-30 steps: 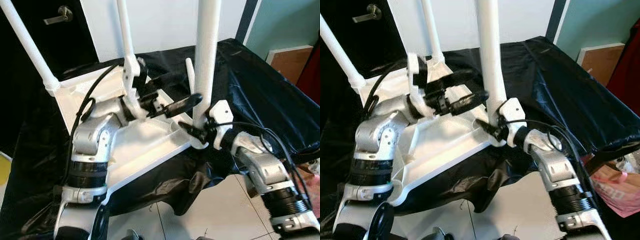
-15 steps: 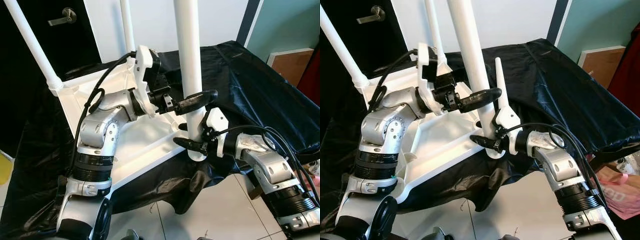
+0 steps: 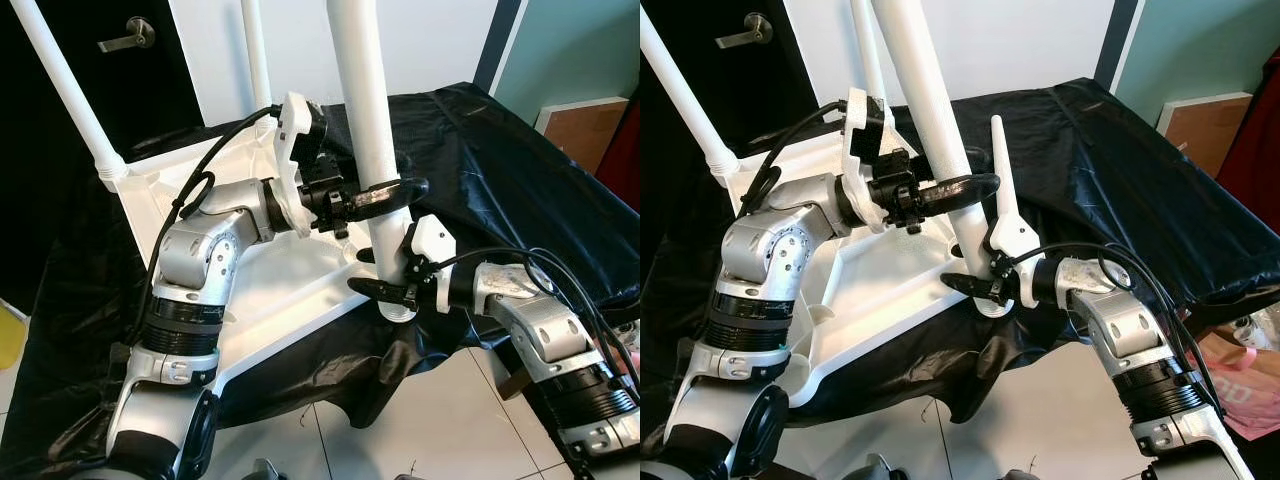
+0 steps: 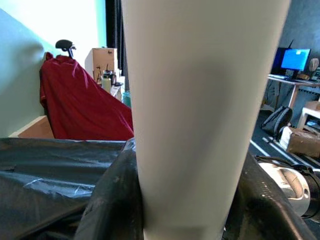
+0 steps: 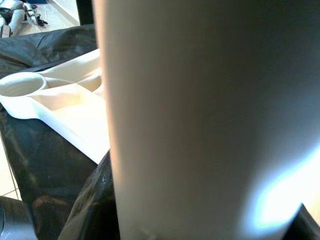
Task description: Building children table
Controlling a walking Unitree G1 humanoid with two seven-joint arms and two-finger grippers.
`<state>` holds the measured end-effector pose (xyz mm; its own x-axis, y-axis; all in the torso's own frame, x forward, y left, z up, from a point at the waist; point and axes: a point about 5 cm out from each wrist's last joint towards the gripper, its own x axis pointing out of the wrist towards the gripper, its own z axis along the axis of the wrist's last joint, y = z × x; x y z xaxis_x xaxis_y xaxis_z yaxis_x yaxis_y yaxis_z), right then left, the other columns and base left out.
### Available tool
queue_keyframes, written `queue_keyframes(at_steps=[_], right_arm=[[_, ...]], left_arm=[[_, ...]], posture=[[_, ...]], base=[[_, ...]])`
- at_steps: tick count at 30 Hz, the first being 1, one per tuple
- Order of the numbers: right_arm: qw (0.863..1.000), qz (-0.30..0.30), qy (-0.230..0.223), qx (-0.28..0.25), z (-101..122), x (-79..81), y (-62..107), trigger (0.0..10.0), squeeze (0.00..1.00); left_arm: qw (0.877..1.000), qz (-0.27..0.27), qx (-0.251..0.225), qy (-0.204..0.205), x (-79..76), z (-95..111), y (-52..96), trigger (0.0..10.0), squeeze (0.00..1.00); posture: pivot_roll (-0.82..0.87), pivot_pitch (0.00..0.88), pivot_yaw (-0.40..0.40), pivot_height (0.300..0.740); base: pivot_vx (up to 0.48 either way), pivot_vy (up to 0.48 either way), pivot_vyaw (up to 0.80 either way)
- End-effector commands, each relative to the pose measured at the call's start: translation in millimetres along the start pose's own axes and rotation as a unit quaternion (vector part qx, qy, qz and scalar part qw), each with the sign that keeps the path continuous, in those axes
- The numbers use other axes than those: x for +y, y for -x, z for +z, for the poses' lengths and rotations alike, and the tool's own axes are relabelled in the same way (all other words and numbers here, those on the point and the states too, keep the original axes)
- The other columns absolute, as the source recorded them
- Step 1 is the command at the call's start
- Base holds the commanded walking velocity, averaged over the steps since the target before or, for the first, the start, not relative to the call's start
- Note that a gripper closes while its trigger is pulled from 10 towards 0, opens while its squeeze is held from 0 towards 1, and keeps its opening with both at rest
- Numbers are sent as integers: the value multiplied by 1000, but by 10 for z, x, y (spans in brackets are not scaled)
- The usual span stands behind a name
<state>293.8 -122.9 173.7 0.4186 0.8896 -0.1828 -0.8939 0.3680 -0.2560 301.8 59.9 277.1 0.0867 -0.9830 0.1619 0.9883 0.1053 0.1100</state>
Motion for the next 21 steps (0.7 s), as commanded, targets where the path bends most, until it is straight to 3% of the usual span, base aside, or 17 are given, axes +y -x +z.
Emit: queue_keyframes(at_steps=[1, 8, 9, 11, 12, 18, 21], right_arm=[[1000, -6, 11, -6, 32, -21, -1, 10000, 0], [1000, -23, 8, -10, 26, -29, -12, 10000, 0], [999, -40, 4, -14, 26, -50, -18, 10000, 0], [998, -59, 0, -17, 25, -74, -25, 10000, 0], [997, -69, -6, -25, 34, -84, -29, 10000, 1000], [995, -90, -10, -44, 64, -79, -52, 10000, 1000], [992, -116, -13, -54, 69, -71, -95, 10000, 1000]], left_arm=[[1000, 2, 13, -3, 14, 9, -9, 0, 0], [1000, 14, 15, -3, 22, 25, 0, 0, 0], [999, 32, 23, -9, 49, 28, -8, 10000, 0], [998, 54, 31, -17, 80, 31, -18, 10000, 0], [997, 71, 36, -14, 108, 44, -21, 10000, 0], [989, 138, 46, -13, 226, 100, -17, 10000, 0], [978, 204, 46, -8, 355, 164, 29, 10000, 0]], posture=[[-88, 0, 23, 740], [-91, 0, 24, 740], [-94, 0, 25, 740], [-94, 0, 25, 740], [-96, 0, 27, 740], [-99, 0, 29, 740], [-105, 0, 35, 740]], base=[[0, 0, 0], [0, 0, 0], [0, 0, 0], [0, 0, 0], [0, 0, 0], [0, 0, 0], [0, 0, 0]])
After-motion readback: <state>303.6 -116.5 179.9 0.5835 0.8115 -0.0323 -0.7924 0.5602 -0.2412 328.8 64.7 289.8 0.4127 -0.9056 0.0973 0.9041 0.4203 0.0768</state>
